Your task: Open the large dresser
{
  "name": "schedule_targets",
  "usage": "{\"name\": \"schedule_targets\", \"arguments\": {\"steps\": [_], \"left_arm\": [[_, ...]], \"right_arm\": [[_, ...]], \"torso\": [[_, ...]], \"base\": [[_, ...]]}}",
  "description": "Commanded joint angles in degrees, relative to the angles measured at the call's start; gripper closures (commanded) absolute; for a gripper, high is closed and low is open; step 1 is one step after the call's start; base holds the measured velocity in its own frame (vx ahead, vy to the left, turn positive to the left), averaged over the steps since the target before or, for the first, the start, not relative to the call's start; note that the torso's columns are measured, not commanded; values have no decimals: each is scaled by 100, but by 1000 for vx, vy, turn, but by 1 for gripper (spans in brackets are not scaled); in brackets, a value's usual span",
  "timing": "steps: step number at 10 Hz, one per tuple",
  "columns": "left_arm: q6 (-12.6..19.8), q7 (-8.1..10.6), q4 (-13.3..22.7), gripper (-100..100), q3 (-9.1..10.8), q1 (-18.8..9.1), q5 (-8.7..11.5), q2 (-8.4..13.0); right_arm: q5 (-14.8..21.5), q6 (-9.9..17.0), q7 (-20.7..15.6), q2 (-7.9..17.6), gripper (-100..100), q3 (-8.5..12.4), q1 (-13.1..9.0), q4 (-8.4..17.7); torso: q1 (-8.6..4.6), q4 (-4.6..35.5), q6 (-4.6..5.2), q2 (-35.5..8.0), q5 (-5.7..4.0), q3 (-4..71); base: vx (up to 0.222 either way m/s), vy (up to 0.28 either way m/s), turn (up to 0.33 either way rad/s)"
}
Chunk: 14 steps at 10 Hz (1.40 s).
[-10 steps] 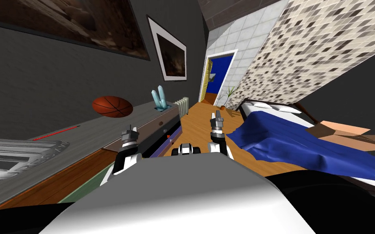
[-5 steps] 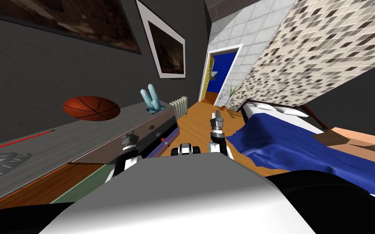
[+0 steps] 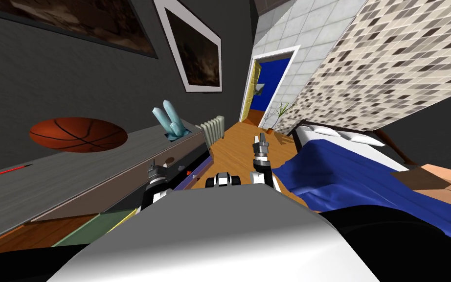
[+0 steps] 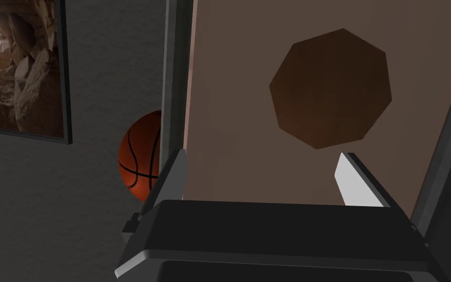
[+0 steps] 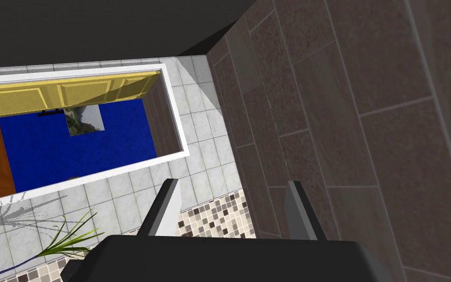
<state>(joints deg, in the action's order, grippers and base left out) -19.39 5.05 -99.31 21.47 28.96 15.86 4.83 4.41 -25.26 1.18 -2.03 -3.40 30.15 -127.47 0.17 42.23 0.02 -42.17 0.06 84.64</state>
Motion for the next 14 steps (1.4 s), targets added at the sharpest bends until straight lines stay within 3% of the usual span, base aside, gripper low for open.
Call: {"name": "schedule_targets", "arguments": {"steps": [1,3,4,6,7,9,10,12,13,14], "left_arm": [[7,39,169,-100,76,16,67,-449],[16,48,216,-100,101,14,87,-751],[19,46,200,-100,91,19,82,-660],[-335,419,332,-100,-90,355,143,-255],[-348,455,332,-100,-90,355,143,-194],[-708,819,457,-100,-270,690,202,203],[-708,860,457,-100,-270,690,202,285],[-1067,1222,583,-100,-451,1024,261,658],[-1067,1265,583,-100,-451,1024,261,763],[-1247,1467,646,-100,-541,1191,291,973]], "right_arm": [[0,0,0,0,0,0,0,0],[0,0,0,0,0,0,-2,0],[0,0,0,1,0,0,-2,0],[0,0,0,1,0,1,-1,0],[0,0,0,1,0,1,1,0],[0,0,0,1,0,1,1,0],[0,0,0,1,0,1,1,0],[0,0,0,1,0,1,0,0],[0,0,0,1,0,1,0,0],[0,0,0,1,0,1,-1,0]], "torso": [[-6,7,-2,-18,-3,-12],[-9,12,-1,-35,-5,-23],[-5,11,-2,-30,-3,-20],[-11,2,-6,0,-5,-2],[-20,-7,-4,33,-7,19],[-23,1,-3,1,-8,1],[-18,2,-3,0,-7,-1],[-15,12,-3,-35,-5,-23],[-29,7,-3,-14,-9,-11],[-18,6,2,-16,-7,-9]], "base": [[92,-96,47],[45,-60,20],[14,-18,4],[131,-33,230],[167,-31,81],[203,-47,182],[147,-37,94],[146,-64,210],[132,-63,86],[123,-47,155]]}}
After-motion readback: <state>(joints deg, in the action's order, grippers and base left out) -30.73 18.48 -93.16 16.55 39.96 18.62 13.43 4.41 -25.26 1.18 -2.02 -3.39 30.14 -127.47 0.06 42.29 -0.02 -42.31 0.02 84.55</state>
